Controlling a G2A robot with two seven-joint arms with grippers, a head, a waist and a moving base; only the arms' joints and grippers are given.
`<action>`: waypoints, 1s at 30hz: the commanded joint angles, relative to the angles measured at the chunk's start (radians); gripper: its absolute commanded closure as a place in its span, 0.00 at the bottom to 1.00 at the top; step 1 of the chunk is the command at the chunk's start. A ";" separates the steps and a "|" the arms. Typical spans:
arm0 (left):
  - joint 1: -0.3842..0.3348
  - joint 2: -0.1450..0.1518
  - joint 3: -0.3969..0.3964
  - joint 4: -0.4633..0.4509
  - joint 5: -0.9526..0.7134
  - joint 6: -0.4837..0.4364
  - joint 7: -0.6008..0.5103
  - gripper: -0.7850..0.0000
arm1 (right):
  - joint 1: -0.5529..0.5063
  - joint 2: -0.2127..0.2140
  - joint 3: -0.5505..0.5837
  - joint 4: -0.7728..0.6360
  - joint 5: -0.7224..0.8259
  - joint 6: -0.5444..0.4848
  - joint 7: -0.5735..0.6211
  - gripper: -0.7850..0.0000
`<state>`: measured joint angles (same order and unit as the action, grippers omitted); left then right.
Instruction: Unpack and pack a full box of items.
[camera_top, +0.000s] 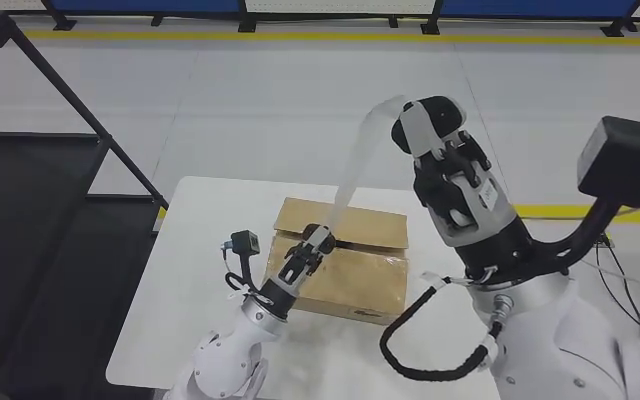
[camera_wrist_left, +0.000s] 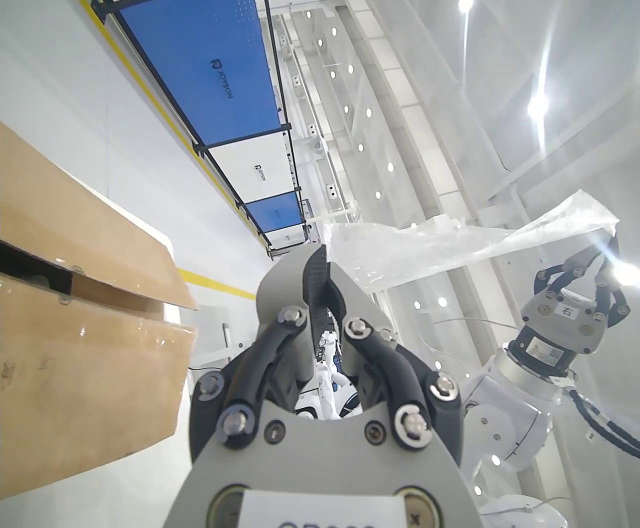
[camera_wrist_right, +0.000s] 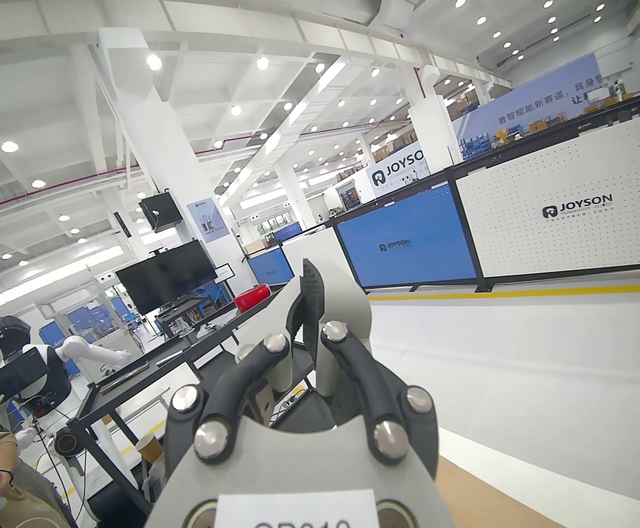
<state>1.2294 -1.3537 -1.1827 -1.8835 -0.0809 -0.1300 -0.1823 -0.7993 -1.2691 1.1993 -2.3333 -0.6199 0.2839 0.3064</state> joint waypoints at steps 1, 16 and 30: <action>0.007 0.001 -0.010 -0.011 -0.026 0.016 -0.008 1.00 | 0.003 0.001 0.006 0.003 -0.004 -0.025 0.013 1.00; 0.128 0.040 -0.276 -0.239 -0.168 0.284 -0.231 1.00 | -0.096 0.030 0.159 0.094 -0.077 -0.352 0.121 1.00; 0.186 0.066 -0.461 -0.314 -0.275 0.501 -0.317 1.00 | -0.216 0.068 0.314 0.189 -0.038 -0.650 0.290 1.00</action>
<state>1.4111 -1.2895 -1.6316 -2.1983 -0.3550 0.3561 -0.4973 -1.0071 -1.2031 1.5037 -2.1513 -0.6644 -0.3549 0.5844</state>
